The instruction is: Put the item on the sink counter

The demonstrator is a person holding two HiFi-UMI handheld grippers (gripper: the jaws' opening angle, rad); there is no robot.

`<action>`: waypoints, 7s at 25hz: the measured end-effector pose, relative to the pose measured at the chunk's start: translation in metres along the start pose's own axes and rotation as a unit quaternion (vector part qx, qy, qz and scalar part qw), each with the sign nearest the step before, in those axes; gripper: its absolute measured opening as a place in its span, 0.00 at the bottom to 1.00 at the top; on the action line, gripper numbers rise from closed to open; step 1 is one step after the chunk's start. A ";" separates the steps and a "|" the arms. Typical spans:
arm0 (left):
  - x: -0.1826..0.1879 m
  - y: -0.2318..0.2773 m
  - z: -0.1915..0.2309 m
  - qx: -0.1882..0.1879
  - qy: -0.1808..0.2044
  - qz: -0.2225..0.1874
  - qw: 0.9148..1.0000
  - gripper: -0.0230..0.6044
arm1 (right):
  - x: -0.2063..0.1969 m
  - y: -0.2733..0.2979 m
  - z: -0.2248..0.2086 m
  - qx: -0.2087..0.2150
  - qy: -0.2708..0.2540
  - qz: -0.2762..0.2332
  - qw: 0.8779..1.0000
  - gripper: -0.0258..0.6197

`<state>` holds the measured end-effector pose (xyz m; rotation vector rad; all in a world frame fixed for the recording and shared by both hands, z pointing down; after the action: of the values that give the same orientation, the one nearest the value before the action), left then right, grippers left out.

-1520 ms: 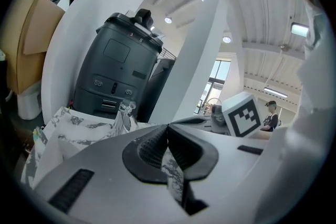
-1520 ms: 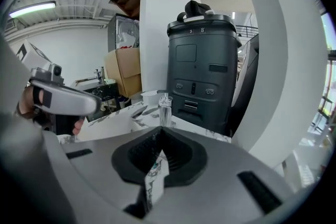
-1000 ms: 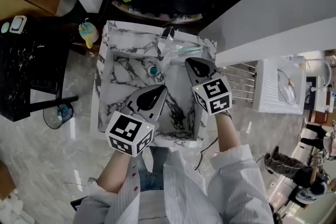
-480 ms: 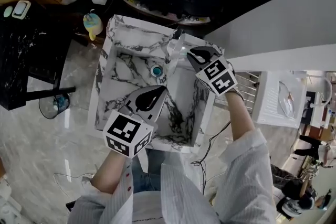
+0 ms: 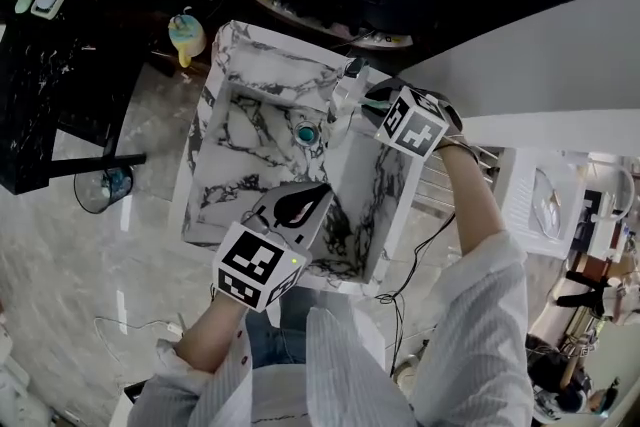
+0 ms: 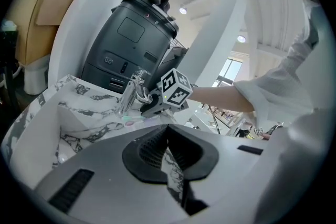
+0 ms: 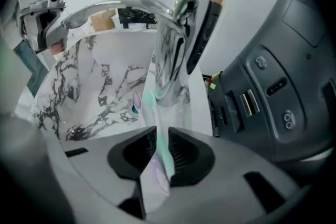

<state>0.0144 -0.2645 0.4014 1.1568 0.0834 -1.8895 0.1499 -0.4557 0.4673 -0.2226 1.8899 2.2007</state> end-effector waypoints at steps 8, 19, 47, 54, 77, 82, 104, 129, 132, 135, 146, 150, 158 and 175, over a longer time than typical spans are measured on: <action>-0.006 -0.001 -0.001 -0.003 -0.013 -0.001 1.000 0.06 | 0.003 0.014 -0.002 0.078 -0.085 0.085 0.990 0.16; -0.011 -0.003 0.000 -0.003 -0.031 -0.003 1.000 0.06 | 0.003 0.021 0.003 0.089 -0.106 0.096 0.986 0.12; 0.003 -0.035 -0.043 0.007 0.002 -0.051 0.999 0.06 | 0.008 -0.074 0.045 0.011 -0.083 0.036 0.996 0.11; 0.003 -0.062 -0.066 0.031 0.013 -0.088 0.996 0.06 | 0.009 -0.106 0.076 -0.014 -0.064 -0.007 0.998 0.11; -0.024 -0.125 -0.099 0.061 0.033 -0.134 0.989 0.06 | 0.089 -0.164 0.208 -0.081 0.043 -0.239 0.967 0.11; -0.024 -0.159 -0.086 0.050 0.045 -0.130 0.989 0.06 | 0.124 -0.168 0.235 -0.108 0.088 -0.280 0.950 0.11; -0.092 -0.322 -0.048 -0.007 0.059 -0.090 0.994 0.06 | 0.224 -0.142 0.434 -0.192 0.318 -0.393 0.841 0.11; -0.225 -0.308 0.017 0.060 0.000 -0.067 0.996 0.06 | 0.196 -0.006 0.493 -0.117 0.325 -0.327 0.880 0.11; -0.254 -0.288 0.028 0.061 -0.002 -0.070 0.996 0.06 | 0.181 0.022 0.495 -0.122 0.315 -0.327 0.883 0.11; -0.283 -0.269 0.038 0.056 0.002 -0.067 0.996 0.06 | 0.162 0.056 0.498 -0.130 0.309 -0.318 0.887 0.11; -0.366 -0.226 0.097 0.070 -0.006 -0.066 0.995 0.06 | 0.119 0.172 0.490 -0.149 0.303 -0.284 0.897 0.11; -0.387 -0.216 0.120 0.076 -0.014 -0.062 0.995 0.06 | 0.106 0.207 0.480 -0.166 0.295 -0.259 0.905 0.11; -0.412 -0.195 0.147 0.072 -0.031 -0.058 0.995 0.06 | 0.082 0.264 0.456 -0.185 0.290 -0.203 0.917 0.11; -0.429 -0.164 0.180 0.086 -0.021 -0.047 0.995 0.06 | 0.080 0.341 0.414 -0.241 0.153 -0.030 0.958 0.11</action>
<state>-0.1533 0.0280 0.7609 1.2462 -0.0491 -2.0345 -0.0049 -0.0888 0.8358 -0.7299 1.4061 2.6746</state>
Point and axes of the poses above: the fingertips, and each gripper's own axes: y forward along the fingers, z to its left, x out of its top, the point moved 8 cm from there along -y, backward along the fingers, and after that the axes turned 4 degrees about -y, right-handed, at the moved point
